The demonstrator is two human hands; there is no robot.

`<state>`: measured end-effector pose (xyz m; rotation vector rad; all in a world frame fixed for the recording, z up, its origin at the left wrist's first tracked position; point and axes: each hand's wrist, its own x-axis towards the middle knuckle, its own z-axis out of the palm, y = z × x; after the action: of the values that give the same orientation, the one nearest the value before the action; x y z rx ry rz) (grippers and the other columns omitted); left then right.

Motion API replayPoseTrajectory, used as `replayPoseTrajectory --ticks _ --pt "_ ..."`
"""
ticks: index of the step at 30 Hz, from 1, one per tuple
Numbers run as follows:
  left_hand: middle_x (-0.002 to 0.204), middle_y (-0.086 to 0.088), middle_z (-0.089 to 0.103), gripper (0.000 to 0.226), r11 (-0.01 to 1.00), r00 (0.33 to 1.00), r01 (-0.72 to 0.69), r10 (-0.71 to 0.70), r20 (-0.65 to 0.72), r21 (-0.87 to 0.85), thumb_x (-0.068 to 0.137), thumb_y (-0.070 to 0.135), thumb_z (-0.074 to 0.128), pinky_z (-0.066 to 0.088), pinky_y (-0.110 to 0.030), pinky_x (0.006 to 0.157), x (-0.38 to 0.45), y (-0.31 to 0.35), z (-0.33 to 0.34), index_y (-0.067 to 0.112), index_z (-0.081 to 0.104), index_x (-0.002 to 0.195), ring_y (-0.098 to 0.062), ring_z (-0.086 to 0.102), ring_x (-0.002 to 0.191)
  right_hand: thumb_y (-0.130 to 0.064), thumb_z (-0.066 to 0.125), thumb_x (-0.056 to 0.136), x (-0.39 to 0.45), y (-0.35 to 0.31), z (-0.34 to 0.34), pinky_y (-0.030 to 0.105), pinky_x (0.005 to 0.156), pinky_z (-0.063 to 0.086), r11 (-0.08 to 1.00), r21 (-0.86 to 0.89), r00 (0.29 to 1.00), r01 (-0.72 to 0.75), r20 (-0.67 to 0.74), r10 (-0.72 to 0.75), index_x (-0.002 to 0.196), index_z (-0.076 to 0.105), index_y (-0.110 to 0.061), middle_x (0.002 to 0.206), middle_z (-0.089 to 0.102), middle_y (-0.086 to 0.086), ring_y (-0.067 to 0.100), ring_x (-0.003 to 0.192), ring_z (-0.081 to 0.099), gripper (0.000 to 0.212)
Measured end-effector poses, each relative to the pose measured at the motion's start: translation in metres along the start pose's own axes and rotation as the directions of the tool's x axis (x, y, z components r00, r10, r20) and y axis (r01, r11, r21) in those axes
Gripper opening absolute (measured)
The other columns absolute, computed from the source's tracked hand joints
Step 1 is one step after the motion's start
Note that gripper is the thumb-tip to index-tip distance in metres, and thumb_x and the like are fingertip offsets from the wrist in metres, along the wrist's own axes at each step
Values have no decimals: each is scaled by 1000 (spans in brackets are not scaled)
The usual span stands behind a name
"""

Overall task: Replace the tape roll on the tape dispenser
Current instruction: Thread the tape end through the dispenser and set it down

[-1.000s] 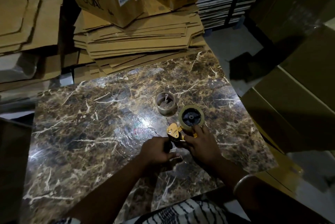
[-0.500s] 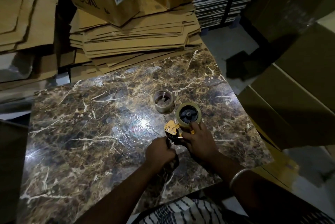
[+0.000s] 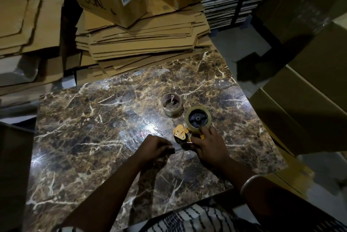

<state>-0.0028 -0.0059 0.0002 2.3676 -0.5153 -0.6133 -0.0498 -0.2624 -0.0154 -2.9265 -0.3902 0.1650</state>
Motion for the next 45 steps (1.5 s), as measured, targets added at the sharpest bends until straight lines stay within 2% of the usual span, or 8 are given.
replayPoseTrajectory --ticks 5,10,16,21,31,37,41,45 --pt "67 45 59 9 999 1000 -7 8 -18 45 85 20 75 40 0 69 9 -39 -24 21 81 91 24 60 70 -40 77 74 -1 0 -1 37 59 47 1000 2 1000 3 -25 -3 105 64 -29 114 54 6 32 92 49 36" --pt "86 2 79 20 969 982 -170 182 -55 178 82 30 70 55 -24 72 40 -43 -33 15 81 90 -7 72 75 -39 75 76 -1 1 1 39 62 48 1000 15 1000 1 -28 -1 107 65 -29 115 55 6 31 95 48 35" --pt "87 2 75 31 901 990 -136 114 77 412 83 50 63 52 -32 67 76 -40 -54 23 76 90 -19 69 82 -46 72 82 0 1 3 38 65 47 1000 24 1000 -19 -24 20 108 66 -29 115 57 4 29 96 46 32" --pt "84 -3 69 43 730 976 -218 174 132 648 82 58 55 42 -31 58 96 -38 -57 19 71 86 -22 66 80 -53 59 90 0 2 6 39 70 46 998 44 999 -37 -13 37 108 64 -30 116 55 2 28 99 46 30" --pt "88 -7 73 41 690 969 -240 123 216 683 88 54 59 41 -29 62 121 -28 -43 17 76 88 -25 68 83 -68 47 89 -6 -3 -5 39 78 36 990 124 996 -71 -41 76 112 67 -35 113 55 -4 23 102 49 44" --pt "96 -5 73 39 632 953 -304 197 233 713 87 55 59 45 -31 65 125 -29 -46 21 72 99 -27 69 90 -63 62 82 12 -30 -16 41 80 38 987 151 961 -58 -260 96 118 67 -26 111 66 1 26 97 59 52" --pt "97 -6 73 37 616 950 -312 190 248 724 89 51 57 49 -33 70 125 -27 -47 19 73 99 -28 68 92 -73 53 78 41 -49 -17 45 82 42 980 143 980 -135 -125 153 114 67 -25 113 68 0 27 100 62 62" --pt "87 -7 73 56 658 926 -378 270 264 651 87 62 40 50 -34 64 123 -40 -55 19 76 89 -29 69 83 -61 62 77 55 -52 -12 42 74 41 981 95 980 -168 -89 176 101 68 -23 94 70 -3 26 83 65 45"
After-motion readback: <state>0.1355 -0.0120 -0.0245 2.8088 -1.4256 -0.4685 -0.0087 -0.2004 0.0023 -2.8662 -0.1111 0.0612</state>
